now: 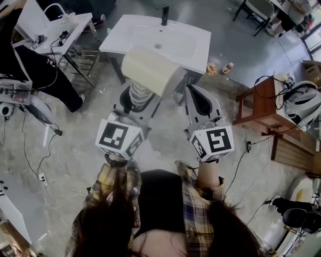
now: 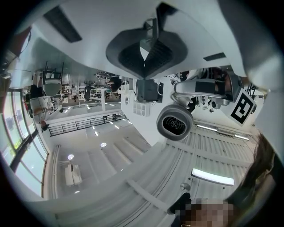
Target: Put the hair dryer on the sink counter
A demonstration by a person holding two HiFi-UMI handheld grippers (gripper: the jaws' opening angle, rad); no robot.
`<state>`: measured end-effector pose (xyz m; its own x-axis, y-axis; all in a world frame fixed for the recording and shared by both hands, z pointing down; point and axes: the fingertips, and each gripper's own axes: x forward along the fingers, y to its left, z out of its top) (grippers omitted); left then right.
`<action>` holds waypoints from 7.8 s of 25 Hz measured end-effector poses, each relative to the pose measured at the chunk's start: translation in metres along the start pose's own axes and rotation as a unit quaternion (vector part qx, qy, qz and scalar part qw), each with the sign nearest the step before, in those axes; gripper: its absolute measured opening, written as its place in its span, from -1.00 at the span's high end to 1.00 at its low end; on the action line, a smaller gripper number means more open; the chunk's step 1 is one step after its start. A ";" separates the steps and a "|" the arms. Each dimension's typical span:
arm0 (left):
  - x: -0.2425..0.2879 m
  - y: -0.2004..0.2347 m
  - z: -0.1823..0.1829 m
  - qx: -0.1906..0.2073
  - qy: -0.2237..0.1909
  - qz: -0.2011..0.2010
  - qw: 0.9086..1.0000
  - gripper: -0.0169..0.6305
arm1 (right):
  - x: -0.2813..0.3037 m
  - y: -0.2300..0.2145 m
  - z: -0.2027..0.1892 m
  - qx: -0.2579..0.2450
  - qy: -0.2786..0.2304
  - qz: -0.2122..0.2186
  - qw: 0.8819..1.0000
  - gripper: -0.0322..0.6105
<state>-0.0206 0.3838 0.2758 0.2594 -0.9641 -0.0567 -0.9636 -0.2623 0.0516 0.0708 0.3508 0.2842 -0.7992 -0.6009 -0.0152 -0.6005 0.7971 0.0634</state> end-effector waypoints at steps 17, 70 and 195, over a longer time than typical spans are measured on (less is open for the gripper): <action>0.129 0.092 -0.008 -0.008 0.012 -0.039 0.999 0.11 | 0.128 -0.081 -0.021 0.020 0.021 -0.038 0.999 0.85; 0.493 0.189 -0.047 -0.007 0.058 -0.095 0.994 0.11 | 0.345 -0.370 -0.071 0.055 0.073 -0.078 0.993 0.85; 0.620 0.151 -0.371 0.154 0.404 -0.360 0.827 0.08 | 0.378 -0.439 -0.224 0.145 0.240 -0.074 0.957 0.85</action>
<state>0.0188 -0.2685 0.6186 0.6108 -0.3085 0.7292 -0.4794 -0.8771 0.0304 0.0376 -0.2395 0.4743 -0.6429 -0.6112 0.4616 -0.7435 0.6427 -0.1846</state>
